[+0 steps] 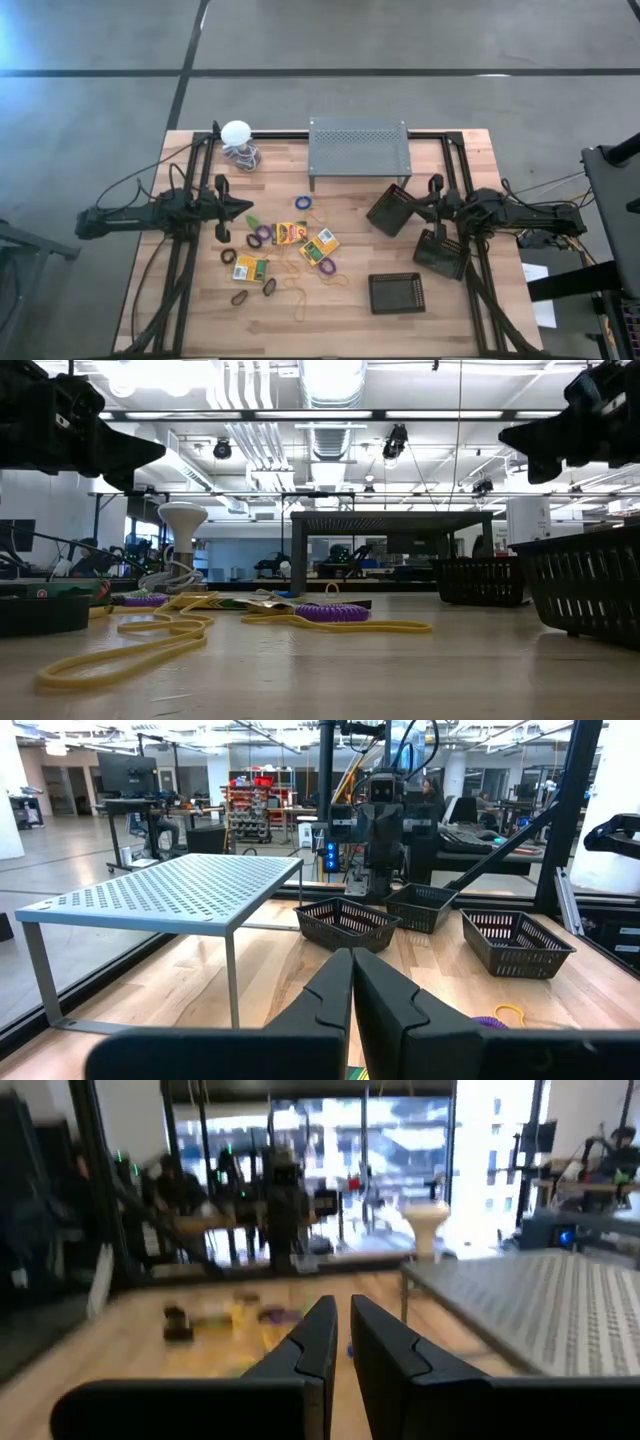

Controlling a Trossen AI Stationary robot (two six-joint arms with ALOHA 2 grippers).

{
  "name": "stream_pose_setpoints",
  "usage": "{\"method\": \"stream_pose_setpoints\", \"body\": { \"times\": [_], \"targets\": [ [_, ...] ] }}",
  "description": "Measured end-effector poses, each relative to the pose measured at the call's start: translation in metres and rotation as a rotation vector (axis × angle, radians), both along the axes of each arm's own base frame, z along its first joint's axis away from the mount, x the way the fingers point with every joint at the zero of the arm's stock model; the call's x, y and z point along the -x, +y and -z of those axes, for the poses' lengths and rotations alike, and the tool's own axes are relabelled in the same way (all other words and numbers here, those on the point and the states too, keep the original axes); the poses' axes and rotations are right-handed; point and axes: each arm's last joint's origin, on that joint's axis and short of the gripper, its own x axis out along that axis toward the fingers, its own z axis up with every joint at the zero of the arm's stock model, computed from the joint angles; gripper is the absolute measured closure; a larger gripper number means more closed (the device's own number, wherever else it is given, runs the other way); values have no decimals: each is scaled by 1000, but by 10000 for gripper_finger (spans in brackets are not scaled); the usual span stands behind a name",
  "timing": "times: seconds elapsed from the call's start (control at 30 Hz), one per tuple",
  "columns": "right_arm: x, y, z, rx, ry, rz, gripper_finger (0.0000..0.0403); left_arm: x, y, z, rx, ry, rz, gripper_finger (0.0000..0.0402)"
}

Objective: Pick & Place Office Desk Supplies
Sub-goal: Put the top black bin on the shelf

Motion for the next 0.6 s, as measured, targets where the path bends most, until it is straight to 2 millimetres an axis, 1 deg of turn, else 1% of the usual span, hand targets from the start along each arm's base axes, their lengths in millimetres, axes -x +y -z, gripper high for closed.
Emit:
{"method": "stream_pose_setpoints", "body": {
  "times": [0.03,0.13,0.2,0.27,0.33,0.4,0.47,0.5,0.6],
  "targets": [
    [0,0,-2,-30,-22,-4,369,0,0,0,0,0,0,382],
    [0,0,-5,-194,-68,-29,369,0,0,0,0,0,0,382],
    [0,2,-8,-238,-102,-93,369,0,0,0,0,0,0,382],
    [0,7,-17,-197,-171,-256,369,0,0,0,0,0,0,382],
    [2,13,-29,-110,-275,-430,369,0,0,0,0,0,0,382],
    [4,18,-38,-50,-376,-523,369,0,0,0,0,0,0,382],
    [2,21,-43,-23,-427,-539,369,0,0,0,0,0,0,382],
    [-2,22,-43,-26,-423,-522,369,0,0,0,0,0,0,382],
    [-18,27,-44,-96,-326,-421,369,0,0,0,0,0,0,382]
  ]
}}
